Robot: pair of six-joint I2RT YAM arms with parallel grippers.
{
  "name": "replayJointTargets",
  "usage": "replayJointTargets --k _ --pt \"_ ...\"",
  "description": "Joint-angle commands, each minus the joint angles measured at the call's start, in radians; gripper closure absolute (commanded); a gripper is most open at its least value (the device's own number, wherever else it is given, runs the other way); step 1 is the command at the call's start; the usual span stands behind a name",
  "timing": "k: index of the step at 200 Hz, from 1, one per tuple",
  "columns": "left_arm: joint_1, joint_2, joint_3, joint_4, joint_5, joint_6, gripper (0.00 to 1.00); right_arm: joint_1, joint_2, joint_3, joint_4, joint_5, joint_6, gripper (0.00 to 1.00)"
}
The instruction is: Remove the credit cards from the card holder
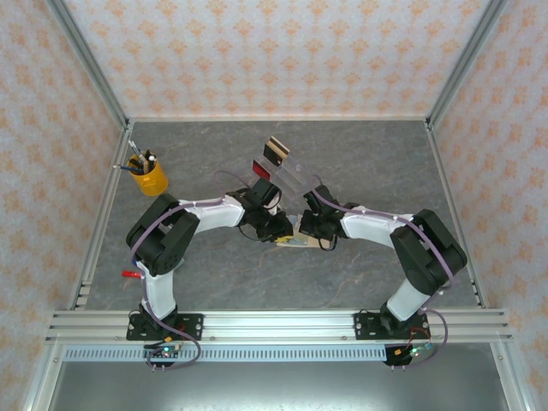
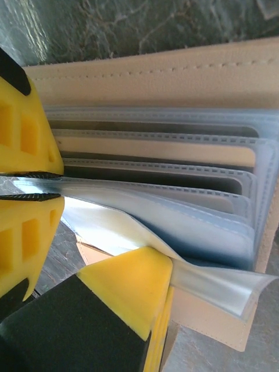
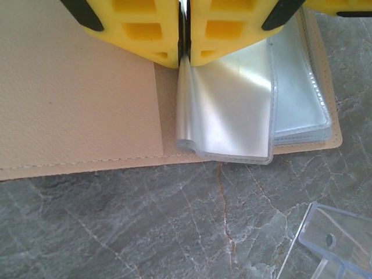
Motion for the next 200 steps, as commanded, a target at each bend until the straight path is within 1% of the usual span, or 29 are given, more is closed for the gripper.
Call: replayJointTargets --k 1,29,58,81,99,122,161,186,200 --pt "-0.013 -0.044 -0.014 0.090 -0.015 0.018 0.83 0.015 0.008 -0.043 -0.086 -0.068 0.014 0.90" --pt "-0.013 -0.051 -0.028 0.115 -0.015 0.018 0.82 0.015 -0.003 -0.046 -0.084 -0.082 0.013 0.90" --pt "-0.013 -0.044 -0.040 0.148 -0.004 0.004 0.77 0.015 -0.017 -0.049 -0.067 -0.115 0.009 0.90" --pt "-0.013 -0.044 -0.042 0.152 -0.004 0.002 0.76 0.015 -0.024 -0.053 -0.058 -0.131 0.010 0.89" --pt "-0.013 -0.046 -0.039 0.135 -0.017 0.008 0.80 0.015 -0.033 -0.052 -0.059 -0.131 0.010 0.89" --pt "-0.011 -0.056 -0.040 0.084 -0.050 0.027 0.88 0.015 -0.056 -0.047 -0.082 -0.100 0.011 0.88" --pt "-0.001 -0.111 -0.069 -0.009 -0.121 0.066 0.96 0.015 -0.163 -0.047 -0.124 -0.019 0.009 0.80" --pt "0.006 -0.152 -0.086 -0.050 -0.141 0.083 0.96 0.015 -0.235 -0.058 -0.127 0.021 0.014 0.72" --pt "0.005 -0.168 -0.092 -0.050 -0.134 0.088 0.93 0.015 -0.277 -0.066 -0.124 0.052 0.022 0.68"
